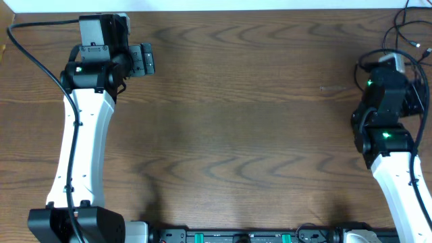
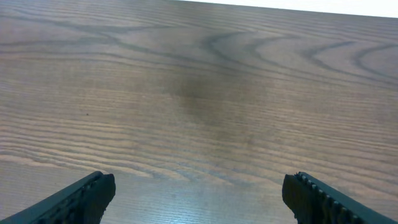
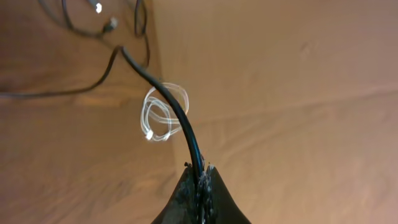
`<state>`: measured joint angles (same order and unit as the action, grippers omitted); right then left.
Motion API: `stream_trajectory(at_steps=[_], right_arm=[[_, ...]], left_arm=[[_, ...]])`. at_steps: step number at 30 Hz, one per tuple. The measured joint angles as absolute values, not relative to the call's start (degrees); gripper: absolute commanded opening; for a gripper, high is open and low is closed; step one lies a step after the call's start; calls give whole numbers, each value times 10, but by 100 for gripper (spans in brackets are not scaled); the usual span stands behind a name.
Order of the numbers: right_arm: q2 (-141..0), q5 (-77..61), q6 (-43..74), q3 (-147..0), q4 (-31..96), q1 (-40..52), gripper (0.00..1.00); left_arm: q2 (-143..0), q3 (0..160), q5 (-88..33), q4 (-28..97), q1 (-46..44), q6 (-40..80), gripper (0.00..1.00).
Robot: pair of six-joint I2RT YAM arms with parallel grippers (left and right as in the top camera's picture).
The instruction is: Untangle cables
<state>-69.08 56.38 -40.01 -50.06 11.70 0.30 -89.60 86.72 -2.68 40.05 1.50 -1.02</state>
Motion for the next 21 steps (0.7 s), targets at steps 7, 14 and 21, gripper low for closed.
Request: stream_trajectory(at_steps=[7, 14, 21], right_arm=[[-691, 564, -258, -501, 216, -60, 1], [-691, 548, -186, -501, 227, -154, 1], [-691, 465, -169, -501, 157, -273, 1]], left_arm=[[-896, 867, -27, 401, 15, -10, 92], [-896, 867, -27, 401, 15, -10, 92], [-896, 867, -27, 401, 15, -10, 92]])
